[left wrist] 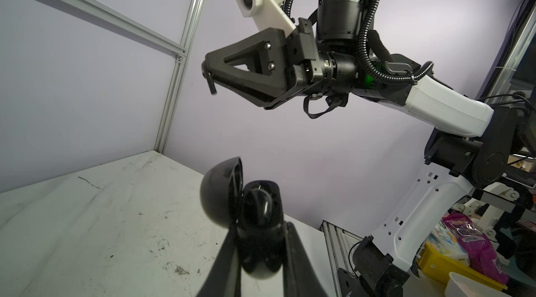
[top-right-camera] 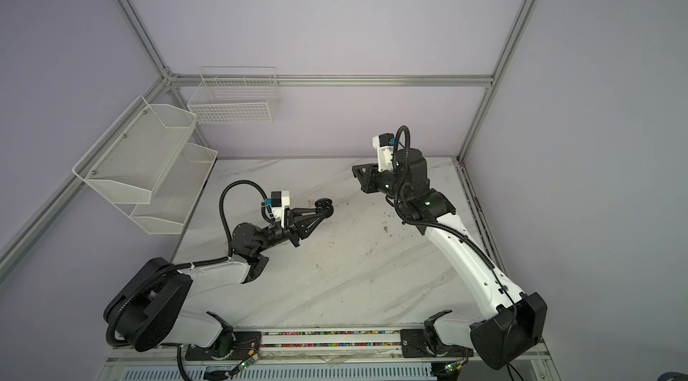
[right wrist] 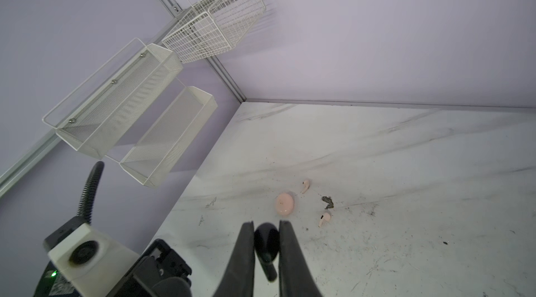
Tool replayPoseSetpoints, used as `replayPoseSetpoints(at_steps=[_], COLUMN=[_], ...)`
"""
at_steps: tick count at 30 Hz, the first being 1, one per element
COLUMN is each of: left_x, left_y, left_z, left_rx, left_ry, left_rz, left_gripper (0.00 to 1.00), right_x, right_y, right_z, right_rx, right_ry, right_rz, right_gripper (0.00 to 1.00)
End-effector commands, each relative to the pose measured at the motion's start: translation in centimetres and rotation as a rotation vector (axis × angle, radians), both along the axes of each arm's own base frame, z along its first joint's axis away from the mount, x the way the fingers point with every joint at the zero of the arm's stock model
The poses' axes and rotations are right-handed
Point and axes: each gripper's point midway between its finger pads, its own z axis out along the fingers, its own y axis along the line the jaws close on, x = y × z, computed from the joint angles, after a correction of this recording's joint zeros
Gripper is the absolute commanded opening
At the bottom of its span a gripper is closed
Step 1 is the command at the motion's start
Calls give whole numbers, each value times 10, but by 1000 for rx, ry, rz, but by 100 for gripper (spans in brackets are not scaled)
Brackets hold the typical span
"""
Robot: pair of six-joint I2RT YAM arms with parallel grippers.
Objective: Insert wireless bluetooth earbuds into charging case
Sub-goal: Insert the wireless bluetooth earbud into the charging case.
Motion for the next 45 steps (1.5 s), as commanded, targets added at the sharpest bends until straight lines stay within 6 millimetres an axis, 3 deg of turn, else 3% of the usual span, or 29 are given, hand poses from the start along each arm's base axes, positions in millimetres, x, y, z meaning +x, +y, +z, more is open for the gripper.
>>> replayPoseSetpoints(at_steps=[1, 7, 13, 21, 25, 36, 45], left_x=[0, 0, -4, -10, -12, -17, -20], left_y=[-1, -4, -5, -3, -2, -1, 0], left_z=[55, 72, 87, 91, 91, 92, 93], left_rx=[-93, -117, -128, -131, -131, -129, -129], left_ry=[-149, -223, -264, -273, -274, -275, -284], left_rz=[-42, -70, -97, -107, -109, -120, -118], left_gripper=[0, 0, 0, 0, 0, 0, 0], right_x=[-23, -55, -65, -88, -100, -90, -89], right_y=[6, 13, 15, 41, 44, 51, 56], right_z=[47, 62, 66, 63, 66, 35, 28], right_rx=[117, 214, 244, 206, 202, 117, 121], right_ry=[-91, -168, -203, -276, -334, -301, -306], right_rz=[93, 220, 244, 282, 302, 301, 325], right_gripper=[10, 9, 5, 2, 0, 0, 0])
